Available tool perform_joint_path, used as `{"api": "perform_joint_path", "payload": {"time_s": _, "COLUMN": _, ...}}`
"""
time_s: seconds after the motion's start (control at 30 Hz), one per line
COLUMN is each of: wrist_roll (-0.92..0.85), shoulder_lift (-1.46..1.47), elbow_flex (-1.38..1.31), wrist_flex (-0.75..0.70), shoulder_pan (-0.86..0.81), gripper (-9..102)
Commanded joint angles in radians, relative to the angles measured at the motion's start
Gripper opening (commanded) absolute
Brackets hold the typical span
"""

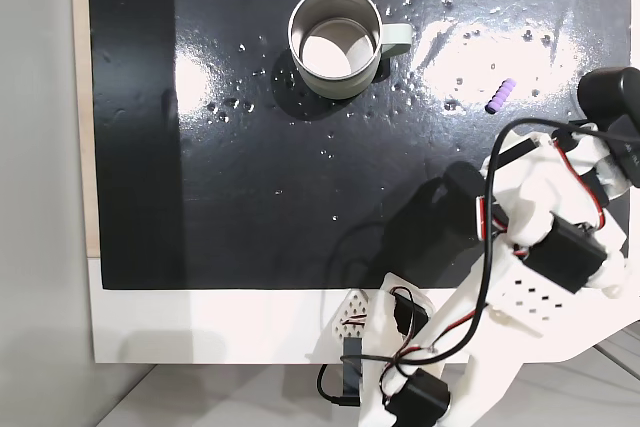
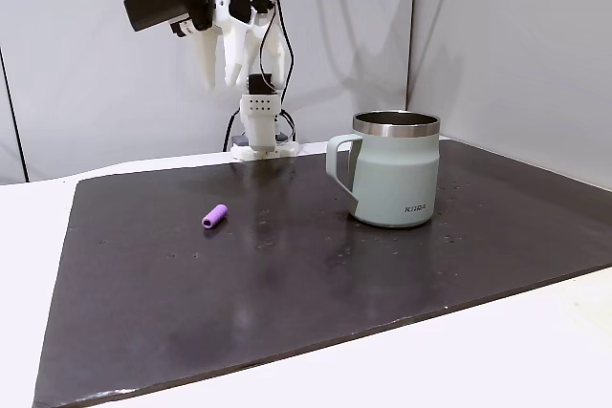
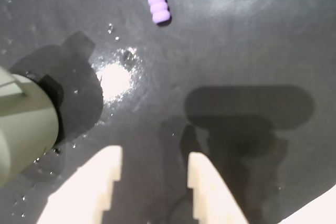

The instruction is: Grasp a pengrip and put it in the cup.

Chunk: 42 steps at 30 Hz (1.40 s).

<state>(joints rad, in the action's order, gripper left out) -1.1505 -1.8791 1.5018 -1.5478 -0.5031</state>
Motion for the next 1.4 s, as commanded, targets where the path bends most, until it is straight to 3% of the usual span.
{"api": "perform_joint_path", "payload": {"time_s": 0.0, "wrist_roll": -0.041, "shoulder_lift": 0.097, "elbow_flex": -0.146, "wrist_flex": -0.003, "shoulder_pan": 0.011, "gripper": 19}}
{"api": "perform_joint_path", "payload": {"time_s": 0.5, "wrist_roll": -0.21, "shoulder_lift": 0.437, "elbow_flex": -0.238, "wrist_flex": 0.129, "shoulder_pan": -0.002, "gripper": 22}}
{"api": "perform_joint_path", "payload": {"time_s": 1.37, "wrist_roll": -0.241, "shoulder_lift": 0.795, "elbow_flex": -0.345, "wrist_flex": 0.368, "shoulder_pan": 0.02, "gripper": 26}}
